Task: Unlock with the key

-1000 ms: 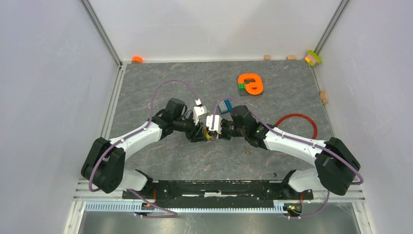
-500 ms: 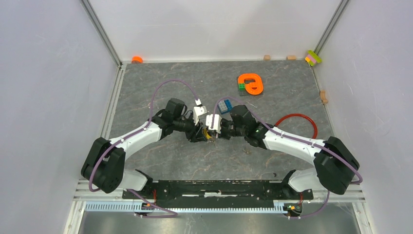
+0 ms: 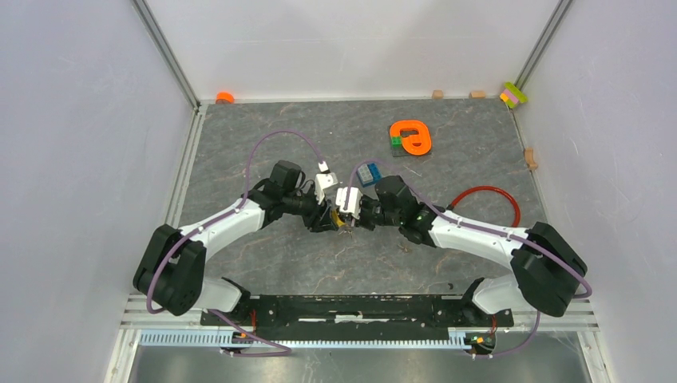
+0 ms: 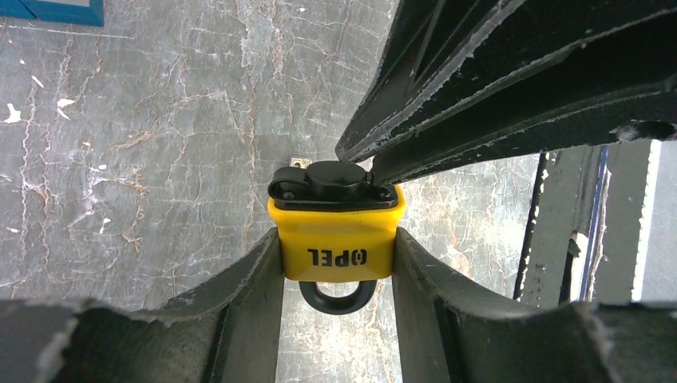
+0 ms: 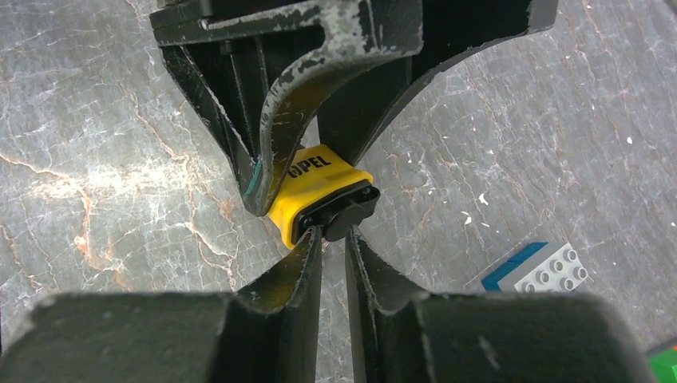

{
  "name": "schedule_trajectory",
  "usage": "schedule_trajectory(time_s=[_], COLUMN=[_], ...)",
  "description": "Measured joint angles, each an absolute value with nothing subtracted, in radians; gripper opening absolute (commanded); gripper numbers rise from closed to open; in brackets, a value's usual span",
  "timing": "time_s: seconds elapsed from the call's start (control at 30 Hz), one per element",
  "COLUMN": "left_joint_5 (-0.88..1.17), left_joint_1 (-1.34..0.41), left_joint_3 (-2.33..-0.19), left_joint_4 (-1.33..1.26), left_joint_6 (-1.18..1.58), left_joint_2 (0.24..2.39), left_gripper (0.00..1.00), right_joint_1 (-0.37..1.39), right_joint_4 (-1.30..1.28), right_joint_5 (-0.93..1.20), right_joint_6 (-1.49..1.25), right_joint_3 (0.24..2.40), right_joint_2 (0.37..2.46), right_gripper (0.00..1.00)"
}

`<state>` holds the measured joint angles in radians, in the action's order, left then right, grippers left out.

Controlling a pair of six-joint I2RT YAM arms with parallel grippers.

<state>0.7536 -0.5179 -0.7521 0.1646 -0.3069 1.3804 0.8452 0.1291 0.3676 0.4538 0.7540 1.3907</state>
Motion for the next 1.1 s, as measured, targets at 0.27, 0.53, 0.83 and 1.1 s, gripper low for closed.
schedule_trajectory(time_s=[0.27, 0.53, 0.83, 1.1], left_joint_5=[0.764, 0.784, 0.79, 0.804], left_joint_1=[-0.51, -0.499, -0.492, -0.492], left_joint_3=[-0.749, -0.749, -0.772, -0.807], left_joint_4=[0.162, 0.132, 0.08, 0.062], left_joint_6=[-0.291, -0.277, -0.277, -0.28], left_joint_2=[1.395, 1.414, 1.443, 1.464], left_gripper=[0.02, 0.02, 0.02, 0.02], right_joint_1=[0.907, 0.949, 0.974, 0.981], right_joint_4=[0.164, 0.181, 0.243, 0.286], right_joint_5=[0.229, 0.064, -0.1, -0.19], right_joint_6=[0.432, 0.415, 0.413, 0.428], right_joint_3=[0.734, 0.729, 0.708, 0.691], right_joint_2=[1.391, 1.394, 1.393, 1.374], right_gripper=[0.18, 0.16, 0.15, 0.17])
